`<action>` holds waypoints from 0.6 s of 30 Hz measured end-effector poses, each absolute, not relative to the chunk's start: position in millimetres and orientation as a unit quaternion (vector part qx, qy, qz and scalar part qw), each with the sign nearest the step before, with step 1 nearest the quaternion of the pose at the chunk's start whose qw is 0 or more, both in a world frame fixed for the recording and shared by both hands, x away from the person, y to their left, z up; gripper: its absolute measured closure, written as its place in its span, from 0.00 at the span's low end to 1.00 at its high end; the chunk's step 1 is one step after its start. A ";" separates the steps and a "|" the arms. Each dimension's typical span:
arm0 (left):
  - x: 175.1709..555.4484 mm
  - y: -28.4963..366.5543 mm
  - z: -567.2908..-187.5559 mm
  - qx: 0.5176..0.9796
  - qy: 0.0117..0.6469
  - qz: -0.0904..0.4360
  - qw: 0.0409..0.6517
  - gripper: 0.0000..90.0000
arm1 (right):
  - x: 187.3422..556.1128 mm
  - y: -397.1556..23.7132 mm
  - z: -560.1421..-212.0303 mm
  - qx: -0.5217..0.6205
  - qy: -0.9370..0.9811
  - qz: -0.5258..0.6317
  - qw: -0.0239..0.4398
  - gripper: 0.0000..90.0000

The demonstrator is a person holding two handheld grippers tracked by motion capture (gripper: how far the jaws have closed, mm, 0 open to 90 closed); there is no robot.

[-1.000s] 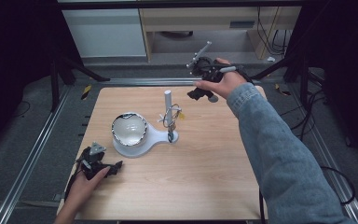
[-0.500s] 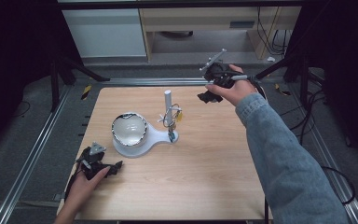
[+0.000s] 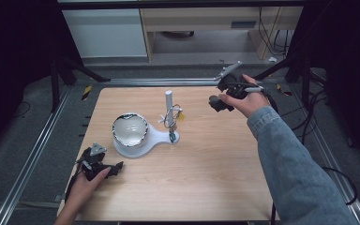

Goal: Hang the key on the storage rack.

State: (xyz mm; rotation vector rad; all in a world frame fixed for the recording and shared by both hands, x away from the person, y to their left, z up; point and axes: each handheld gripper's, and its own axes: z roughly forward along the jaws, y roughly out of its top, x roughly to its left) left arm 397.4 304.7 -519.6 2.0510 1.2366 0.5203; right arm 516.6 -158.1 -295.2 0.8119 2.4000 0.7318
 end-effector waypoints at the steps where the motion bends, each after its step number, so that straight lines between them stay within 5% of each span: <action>1: 397.5 304.7 -519.6 0.788 0.475 0.200 0.338 0.00 | 515.0 -161.0 -297.5 0.300 0.881 0.267 0.248 0.10; 18: 397.3 304.7 -519.5 0.788 0.475 0.200 0.338 0.00 | 500.0 -195.7 -343.9 0.327 0.878 0.247 0.248 0.12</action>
